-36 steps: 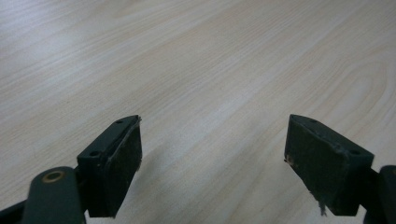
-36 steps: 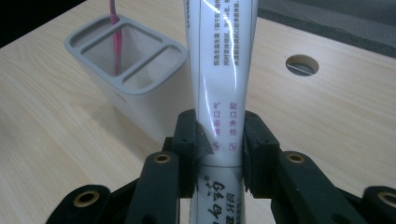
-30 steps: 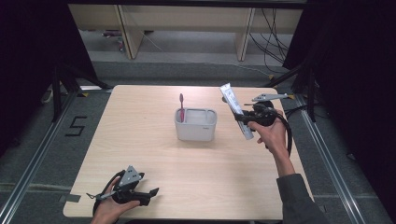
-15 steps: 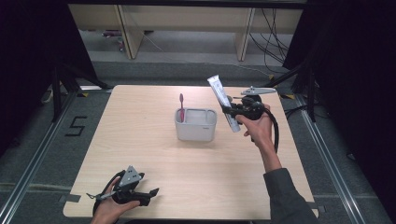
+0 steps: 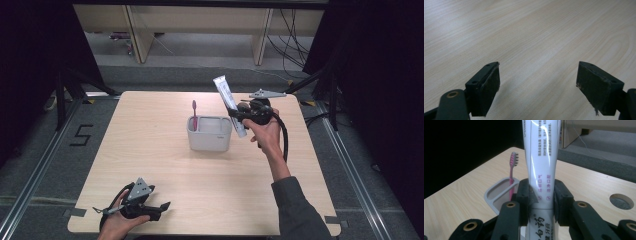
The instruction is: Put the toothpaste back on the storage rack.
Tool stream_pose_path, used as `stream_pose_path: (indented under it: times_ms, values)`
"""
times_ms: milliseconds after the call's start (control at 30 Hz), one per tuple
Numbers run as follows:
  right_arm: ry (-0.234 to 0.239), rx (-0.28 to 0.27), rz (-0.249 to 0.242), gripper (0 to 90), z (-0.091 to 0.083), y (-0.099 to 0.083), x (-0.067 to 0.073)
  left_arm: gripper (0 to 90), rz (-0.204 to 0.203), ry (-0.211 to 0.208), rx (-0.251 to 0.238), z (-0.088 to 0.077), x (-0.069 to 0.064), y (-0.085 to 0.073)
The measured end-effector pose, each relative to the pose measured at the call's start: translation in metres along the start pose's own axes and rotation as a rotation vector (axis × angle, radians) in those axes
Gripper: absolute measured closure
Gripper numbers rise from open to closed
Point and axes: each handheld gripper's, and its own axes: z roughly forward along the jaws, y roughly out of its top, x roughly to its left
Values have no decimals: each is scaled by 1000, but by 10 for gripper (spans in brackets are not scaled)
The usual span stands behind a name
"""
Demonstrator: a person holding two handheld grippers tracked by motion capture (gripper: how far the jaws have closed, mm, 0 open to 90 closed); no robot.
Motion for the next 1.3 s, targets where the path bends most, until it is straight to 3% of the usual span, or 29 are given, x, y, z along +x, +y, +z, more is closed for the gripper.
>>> stream_pose_path:
  times_ms: [67, 100, 133, 167, 200, 267, 367, 400, 467, 567, 600, 667, 700, 1033, 1300]
  values:
    - [-5, -13, -4, 709, 2, 0, 0, 187, 7, -4, 10, 0, 1, 0]
    - [13, -9, 24, 709, 3, 1, 2, 187, 8, -4, 12, 0, 1, 0]
    - [13, -17, 9, 709, 5, 1, 2, 187, 9, -5, 13, 0, 1, 0]
    - [14, -12, 31, 709, 6, 2, 4, 187, 7, -2, 8, 0, 0, 0]
    - [14, -20, 6, 709, 7, 3, 4, 187, 6, -2, 8, 0, 0, 0]
    - [21, -29, 17, 709, 12, 5, 7, 187, 11, -5, 13, 0, 1, 0]
    - [34, -44, 20, 709, 17, 8, 11, 187, -14, -3, -13, 1, -1, 0]
    - [30, -46, 9, 709, 18, 9, 11, 187, 16, 2, 14, -1, 1, 0]
    - [35, -60, 28, 708, 21, 11, 13, 187, 1, -5, 1, 0, -1, 0]
    - [40, -68, 49, 709, 26, 14, 17, 187, 16, 3, 16, -1, 1, 0]
    - [43, -75, 29, 709, 29, 14, 17, 187, 7, -2, 8, 0, 0, 0]
    - [53, -85, 69, 709, 32, 14, 20, 187, 10, -7, 7, -1, 0, 0]
    - [54, -89, 57, 709, 35, 14, 19, 187, 14, -8, 11, -1, 0, 1]
    - [35, -100, 88, 712, 53, 12, 23, 187, 18, -12, 9, -1, -1, 0]
    - [24, -117, 80, 712, 63, 11, 25, 187, 18, -13, 15, -1, -2, 0]
